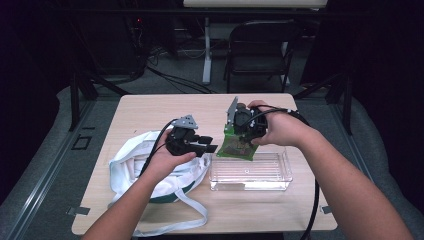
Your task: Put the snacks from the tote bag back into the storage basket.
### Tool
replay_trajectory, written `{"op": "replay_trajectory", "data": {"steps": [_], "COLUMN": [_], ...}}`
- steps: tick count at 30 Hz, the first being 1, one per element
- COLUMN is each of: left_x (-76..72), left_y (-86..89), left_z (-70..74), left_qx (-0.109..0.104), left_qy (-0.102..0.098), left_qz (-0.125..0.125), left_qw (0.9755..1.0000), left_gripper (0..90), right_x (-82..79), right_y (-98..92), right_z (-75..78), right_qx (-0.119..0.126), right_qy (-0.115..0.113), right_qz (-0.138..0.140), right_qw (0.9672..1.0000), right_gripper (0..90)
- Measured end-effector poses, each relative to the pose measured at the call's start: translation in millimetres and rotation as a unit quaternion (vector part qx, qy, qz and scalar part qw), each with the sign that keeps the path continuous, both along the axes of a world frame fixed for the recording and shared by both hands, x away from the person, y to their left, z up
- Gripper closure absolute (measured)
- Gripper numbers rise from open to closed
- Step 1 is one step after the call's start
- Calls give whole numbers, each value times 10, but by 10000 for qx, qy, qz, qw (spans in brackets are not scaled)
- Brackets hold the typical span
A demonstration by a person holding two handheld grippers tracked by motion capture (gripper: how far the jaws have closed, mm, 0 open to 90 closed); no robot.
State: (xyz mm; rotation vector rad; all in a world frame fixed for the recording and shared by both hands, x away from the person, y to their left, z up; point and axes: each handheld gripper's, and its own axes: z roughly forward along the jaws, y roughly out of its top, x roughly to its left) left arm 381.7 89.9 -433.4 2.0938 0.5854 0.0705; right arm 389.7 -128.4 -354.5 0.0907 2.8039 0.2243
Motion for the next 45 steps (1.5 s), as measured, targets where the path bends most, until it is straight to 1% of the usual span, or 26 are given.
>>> {"op": "replay_trajectory", "data": {"steps": [4,6,7,9,10,11,15,17,18,19,20,24,26,31,32,33,34,35,37,39,40,41,42,43,45], "left_x": [-6,-11,-13,-20,-34,-31,-56,-67,-82,-86,-93,-118,-126,-129,-139,-133,-136,-139,-142,-150,-149,-153,-155,-154,-161], "left_y": [81,126,151,194,208,236,305,338,346,367,383,450,473,525,524,541,547,559,575,594,606,614,621,637,663], "left_z": [-33,-53,-59,-79,-88,-99,-145,-158,-167,-174,-185,-226,-241,-283,-293,-300,-310,-314,-339,-362,-374,-382,-394,-393,-395], "left_qx": [79,78,113,138,192,138,138,122,134,87,41,-89,-50,-72,-60,-97,-121,-98,-169,-145,-115,-99,-119,-67,-98], "left_qy": [-4,-14,-9,-40,-100,-27,-40,-36,-95,-43,-42,-14,-21,9,-28,15,14,26,29,47,38,69,58,41,45], "left_qz": [129,217,248,353,490,411,529,562,673,621,628,735,738,812,915,836,863,874,904,925,906,912,945,941,979], "left_qw": [9999,9997,9996,9993,9986,9991,9985,9983,9976,9980,9980,9973,9973,9967,9958,9964,9962,9961,9958,9956,9958,9958,9954,9955,9951], "left_gripper": [608,608,608,608,608,608,608,608,608,608,607,608,608,608,608,608,608,608,608,608,608,608,608,608,609], "right_x": [44,63,72,91,98,105,130,142,148,155,161,180,196,225,233,240,248,255,271,285,292,300,306,316,333], "right_y": [10,10,9,9,9,11,21,21,22,21,21,22,25,40,47,53,62,72,94,115,123,131,137,146,158], "right_z": [-11,-26,-32,-41,-47,-56,-82,-100,-105,-112,-116,-152,-169,-199,-201,-207,-215,-226,-255,-278,-292,-298,-312,-318,-336], "right_qx": [-70,-46,-44,-70,-74,-84,-201,-201,-201,-193,-209,-227,-257,-247,-265,-267,-282,-300,-363,-419,-399,-423,-392,-417,-419], "right_qy": [-4,15,12,5,-3,2,0,-12,-7,-9,-6,-17,-2,10,5,1,-2,0,-18,-14,-16,-7,-16,-24,-33], "right_qz": [-14,-44,-63,-77,-87,-95,-90,-111,-109,-116,-111,-116,-122,-113,-104,-106,-100,-94,-68,-49,-47,-45,-52,-40,-42], "right_qw": [10000,10000,10000,9999,9999,9999,9998,9997,9997,9997,9997,9997,9996,9996,9996,9996,9996,9995,9993,9991,9992,9991,9992,9991,9991], "right_gripper": [757,757,757,757,757,757,757,758,757,757,758,758,758,758,758,758,758,758,757,758,757,758,758,757,758]}}
